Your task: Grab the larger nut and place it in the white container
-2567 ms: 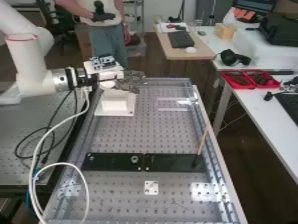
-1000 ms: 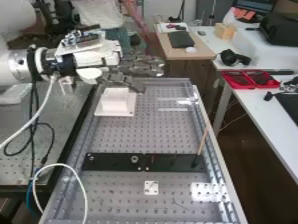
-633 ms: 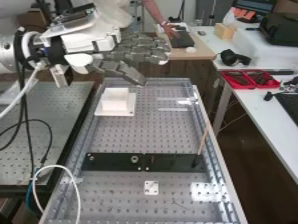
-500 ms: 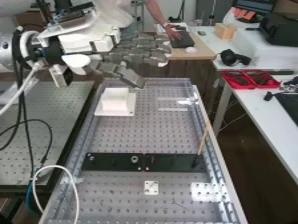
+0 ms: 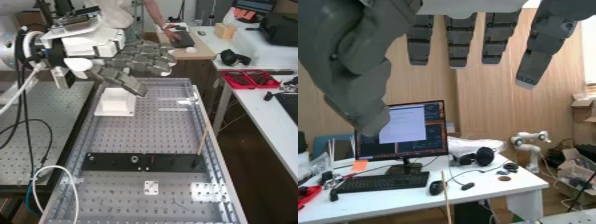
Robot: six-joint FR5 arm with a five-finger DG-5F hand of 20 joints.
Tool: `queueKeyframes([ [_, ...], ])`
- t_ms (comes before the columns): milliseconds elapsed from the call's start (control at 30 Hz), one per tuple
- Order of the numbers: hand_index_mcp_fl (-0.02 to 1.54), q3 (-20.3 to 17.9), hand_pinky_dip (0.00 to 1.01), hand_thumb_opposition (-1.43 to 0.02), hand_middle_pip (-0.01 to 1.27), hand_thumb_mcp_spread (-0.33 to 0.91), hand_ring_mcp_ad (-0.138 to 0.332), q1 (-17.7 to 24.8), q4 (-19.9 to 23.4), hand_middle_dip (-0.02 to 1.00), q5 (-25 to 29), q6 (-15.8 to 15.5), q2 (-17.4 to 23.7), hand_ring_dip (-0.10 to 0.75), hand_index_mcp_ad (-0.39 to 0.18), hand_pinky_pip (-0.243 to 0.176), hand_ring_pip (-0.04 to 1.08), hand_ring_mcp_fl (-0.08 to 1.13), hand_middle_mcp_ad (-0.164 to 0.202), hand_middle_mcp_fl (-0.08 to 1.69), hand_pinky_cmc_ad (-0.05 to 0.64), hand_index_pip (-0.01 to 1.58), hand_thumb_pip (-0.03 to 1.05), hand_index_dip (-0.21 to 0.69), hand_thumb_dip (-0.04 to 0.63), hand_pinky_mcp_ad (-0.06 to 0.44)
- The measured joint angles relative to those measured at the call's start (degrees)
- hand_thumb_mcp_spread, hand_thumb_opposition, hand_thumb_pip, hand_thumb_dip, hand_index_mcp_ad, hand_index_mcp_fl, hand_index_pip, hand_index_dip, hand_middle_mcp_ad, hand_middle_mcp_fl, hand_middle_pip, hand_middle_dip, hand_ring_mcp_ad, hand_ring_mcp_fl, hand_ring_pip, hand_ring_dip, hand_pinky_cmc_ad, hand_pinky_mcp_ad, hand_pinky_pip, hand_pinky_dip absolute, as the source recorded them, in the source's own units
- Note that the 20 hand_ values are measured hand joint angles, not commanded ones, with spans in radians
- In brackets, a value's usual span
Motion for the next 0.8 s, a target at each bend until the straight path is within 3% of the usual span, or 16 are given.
queueKeyframes([
  [800,0.02,1.4,0.67,-0.86,0.12,0.11,0.134,-0.1,-1.3,0.21,-2.1,0.1,-0.9,0.155,-0.155,-0.105,0.08,0.00,0.058,0.02,0.363,0.37,0.86,-0.201,0.239,0.312],
])
